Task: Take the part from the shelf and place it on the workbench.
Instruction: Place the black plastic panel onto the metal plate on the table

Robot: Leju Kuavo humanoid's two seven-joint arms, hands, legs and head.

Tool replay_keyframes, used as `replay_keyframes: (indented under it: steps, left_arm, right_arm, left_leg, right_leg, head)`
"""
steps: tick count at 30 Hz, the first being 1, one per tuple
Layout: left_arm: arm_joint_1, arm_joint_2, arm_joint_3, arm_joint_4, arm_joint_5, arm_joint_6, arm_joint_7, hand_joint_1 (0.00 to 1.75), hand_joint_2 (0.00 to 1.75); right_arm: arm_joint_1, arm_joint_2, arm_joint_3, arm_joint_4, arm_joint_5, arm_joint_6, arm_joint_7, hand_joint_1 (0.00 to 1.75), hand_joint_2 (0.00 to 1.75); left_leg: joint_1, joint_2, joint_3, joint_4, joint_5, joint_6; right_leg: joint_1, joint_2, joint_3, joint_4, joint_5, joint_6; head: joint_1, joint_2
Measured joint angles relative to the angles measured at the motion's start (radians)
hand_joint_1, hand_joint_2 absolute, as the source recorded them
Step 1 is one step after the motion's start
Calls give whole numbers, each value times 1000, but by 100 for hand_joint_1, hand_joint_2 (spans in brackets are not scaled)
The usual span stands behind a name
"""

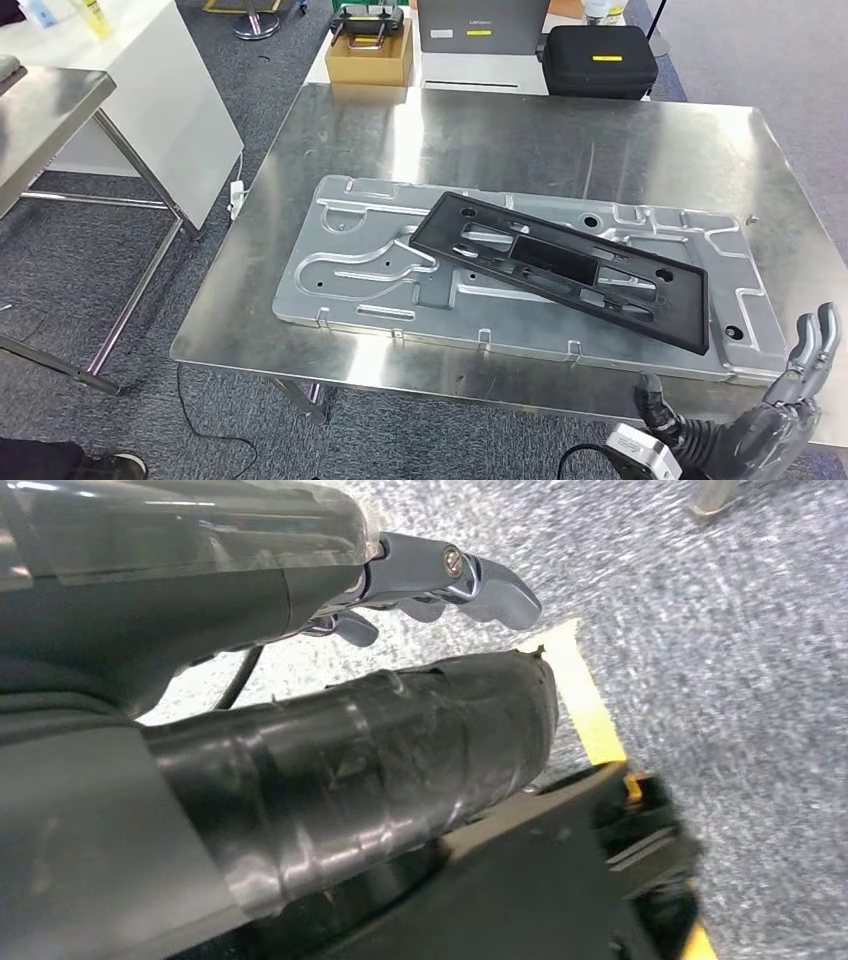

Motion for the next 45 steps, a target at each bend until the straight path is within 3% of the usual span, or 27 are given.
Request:
replay_keyframes:
  steps: [1, 4, 5, 8, 9, 10, 12, 14, 15, 16, 18, 20, 22, 24, 26, 28, 29, 30, 31, 33, 35, 38, 40, 42, 44, 45]
  left_arm:
    - [1, 0, 0, 0, 0, 1, 1, 0, 0]
    - [-1, 0, 1, 0, 1, 3, 1, 0, 0]
    - [-1, 0, 2, 0, 2, 3, 2, 0, 0]
    - [0, 0, 4, 0, 3, 3, 2, 0, 0]
    - [1, 0, 5, 0, 3, 3, 3, 0, 0]
    - [0, 0, 6, 0, 3, 2, 3, 0, 0]
    - [-1, 0, 7, 0, 4, 1, 3, 0, 0]
    - [0, 0, 9, 0, 4, 1, 3, 0, 0]
    - [1, 0, 10, 0, 4, 0, 4, 0, 0]
    - [2, 0, 10, 0, 4, 0, 4, 0, 0]
    - [2, 0, 11, 0, 4, 0, 3, 0, 0]
    - [1, 0, 12, 0, 4, 0, 3, 0, 0]
    - [0, 0, 13, 0, 4, 0, 3, 0, 0]
    - [0, 0, 16, 0, 4, 1, 3, 0, 0]
    - [1, 0, 18, 0, 4, 1, 3, 0, 0]
    - [1, 0, 19, 0, 5, 0, 2, 0, 0]
    - [2, 0, 19, 0, 5, 0, 1, 0, 0]
    - [2, 0, 19, 0, 5, -1, 0, 0, 0]
    - [2, 0, 20, 0, 6, -1, -1, 0, 0]
    - [1, 0, 20, 0, 7, -2, -3, 0, 0]
    - [0, 1, 20, 0, 7, -1, -4, 0, 0]
    - [0, 1, 20, 0, 6, 0, -5, 0, 0]
    - [1, 1, 20, 0, 5, 2, -5, 0, 0]
    - [0, 1, 20, 0, 5, 3, -5, 0, 0]
    - [1, 1, 21, 0, 5, 3, -4, 0, 0]
    - [2, 1, 21, 0, 5, 3, -4, 0, 0]
  right_arm:
    - [2, 0, 0, 1, -3, 0, 0, 0, 175]
    - [5, 0, 0, 2, -16, 0, 0, 0, 175]
    - [6, 0, 1, 2, -22, 0, 1, 0, 175]
    - [8, 0, 4, 4, -40, 0, 6, 0, 175]
    - [9, 0, 5, 5, -44, 0, 7, 0, 175]
    - [10, 0, 5, 5, -49, 0, 8, 0, 175]
    - [12, 0, 5, 8, -56, 0, 8, 0, 175]
    - [14, 0, 5, 12, -58, 0, 8, 0, 175]
    - [15, 0, 5, 14, -58, 0, 8, 0, 175]
    - [16, 0, 5, 16, -58, 0, 8, 0, 175]
    - [16, 0, 5, 18, -58, 0, 7, 0, 175]
    - [17, 0, 5, 19, -57, 0, 6, 0, 175]
    - [18, 0, 5, 20, -57, 0, 5, 0, 175]
    - [19, 0, 5, 21, -58, 0, 3, 0, 175]
    - [20, 1, 6, 22, -58, 0, 0, 0, 175]
    - [23, 2, 6, 23, -58, 0, -3, 0, 175]
    - [26, 2, 6, 23, -58, 0, -5, 0, 175]
    - [28, 2, 6, 24, -59, 0, -5, 0, 175]
    - [29, 2, 6, 24, -59, 0, -6, 0, 175]
    - [31, 3, 6, 24, -60, 0, -6, 0, 175]
    - [32, 4, 6, 24, -63, 0, -7, 0, 175]
    - [33, 4, 6, 24, -75, 0, -13, 0, 175]
    - [37, 5, 5, 23, -80, 0, -19, 0, 175]
    - [42, 5, 4, 23, -83, 0, -22, 0, 87]
    - [47, 6, 4, 23, -86, 0, -23, 0, 0]
    - [50, 7, 4, 24, -88, 0, -23, 0, 0]
  left_leg:
    - [0, 0, 26, -39, 25, 2]
    - [-3, 0, 137, -240, 101, 15]
    - [-6, -1, 152, -273, 108, 19]
    - [-8, 0, 148, -287, 121, 34]
    - [-6, 2, 146, -290, 129, 42]
    - [-4, 4, 143, -294, 137, 50]
    - [-4, 8, 129, -295, 150, 61]
    - [-6, 10, 113, -291, 158, 63]
    - [-7, 11, 106, -289, 161, 62]
    - [-7, 11, 100, -285, 164, 61]
    - [-7, 11, 90, -276, 165, 58]
    - [-10, 10, 84, -268, 168, 50]
    - [-11, 9, 81, -267, 175, 37]
    - [-10, 8, 74, -259, 168, 24]
    - [-8, 6, 49, -200, 112, 14]
    - [-4, 6, 7, -79, 30, 7]
    - [-3, 6, -7, -26, 4, 4]
    - [-2, 6, -6, -2, -1, 2]
    - [-1, 6, 13, -17, 13, 2]
    - [0, 6, 97, -142, 65, 6]
    - [-4, 5, 167, -256, 94, 13]
    - [-9, 4, 171, -287, 103, 26]
    - [-5, 8, 162, -294, 116, 42]
    - [-2, 12, 149, -297, 132, 56]
    - [-5, 13, 131, -294, 144, 61]
    - [-6, 14, 122, -292, 150, 61]
  right_leg:
    - [0, 0, -2, 1, 2, 1]
    - [4, 1, -5, 6, 7, 11]
    - [5, 1, -6, 6, 10, 16]
    - [3, 1, -8, 3, 19, 36]
    - [3, 2, -11, 11, 9, 41]
    - [2, 3, -22, 35, -16, 45]
    - [1, 3, -63, 144, -99, 50]
    - [1, 3, -97, 258, -157, 55]
    - [0, 3, -93, 273, -156, 56]
    - [0, 3, -68, 246, -137, 55]
    - [1, 3, 22, 110, -88, 50]
    - [5, 3, 78, 12, -63, 41]
    - [11, 4, 80, -3, -58, 31]
    - [6, 2, 73, -12, -49, 16]
    - [1, -1, 62, -18, -35, 2]
    - [2, -2, 45, -16, -23, -4]
    - [3, -3, 35, -14, -18, -4]
    - [4, -3, 26, -12, -13, -3]
    - [4, -3, 18, -8, -9, -1]
    - [3, -3, 6, 0, -4, 4]
    - [4, -3, -1, 5, 2, 13]
    - [5, -3, -4, 3, 16, 33]
    - [4, -1, -13, 19, -1, 43]
    - [3, 2, -43, 100, -75, 48]
    - [3, 2, -83, 225, -152, 52]
    - [3, 2, -90, 266, -166, 53]
  head:
    - [0, 0]
    - [0, 0]
    - [0, 0]
    - [1, 0]
    - [1, 0]
    - [2, 0]
    - [2, 0]
    - [2, 0]
    - [2, 0]
    - [2, 0]
    - [2, 0]
    - [2, 0]
    - [2, 0]
    - [2, 0]
    - [0, 0]
    - [-1, 0]
    - [-1, 0]
    - [-1, 0]
    - [-1, 0]
    - [-2, 0]
    - [-1, 0]
    - [-1, 0]
    - [0, 0]
    - [0, 0]
    - [0, 0]
    - [0, 0]
